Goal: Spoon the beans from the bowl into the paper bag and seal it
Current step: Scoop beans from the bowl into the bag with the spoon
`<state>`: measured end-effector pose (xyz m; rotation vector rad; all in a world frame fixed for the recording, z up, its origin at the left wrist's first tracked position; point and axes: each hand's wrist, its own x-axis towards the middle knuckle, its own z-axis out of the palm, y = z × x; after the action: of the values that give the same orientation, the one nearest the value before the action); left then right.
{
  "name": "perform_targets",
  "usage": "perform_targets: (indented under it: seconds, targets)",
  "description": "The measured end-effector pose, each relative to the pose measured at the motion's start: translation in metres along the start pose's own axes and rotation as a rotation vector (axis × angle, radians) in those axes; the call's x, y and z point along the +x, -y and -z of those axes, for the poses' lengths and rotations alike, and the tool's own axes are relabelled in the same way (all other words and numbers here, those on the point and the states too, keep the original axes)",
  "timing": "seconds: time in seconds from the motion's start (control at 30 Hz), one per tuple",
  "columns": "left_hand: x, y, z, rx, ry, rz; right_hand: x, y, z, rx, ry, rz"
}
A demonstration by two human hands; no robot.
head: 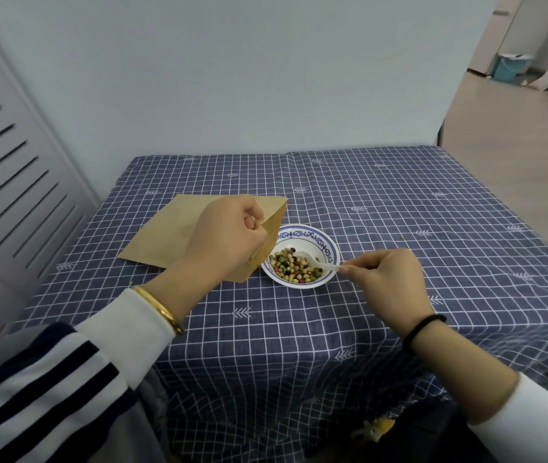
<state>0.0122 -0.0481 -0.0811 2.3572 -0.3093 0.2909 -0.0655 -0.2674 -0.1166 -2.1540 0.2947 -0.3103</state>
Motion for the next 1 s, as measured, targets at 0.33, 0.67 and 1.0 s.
perform_targets:
  seconds: [0.33, 0.67, 1.0]
  targets:
    - [0.002, 0.001, 0.001, -0.022, -0.005, 0.005, 0.001, 0.003, -0.012, 0.360, 0.153, -0.376]
    - [0.005, 0.002, 0.004, -0.063, 0.000, 0.033, 0.009, 0.000, -0.011, 0.628, 0.233, -0.662]
    - [0.007, 0.004, 0.003, -0.076, -0.004, 0.040, 0.016, 0.008, 0.000, 0.735, 0.262, -0.670]
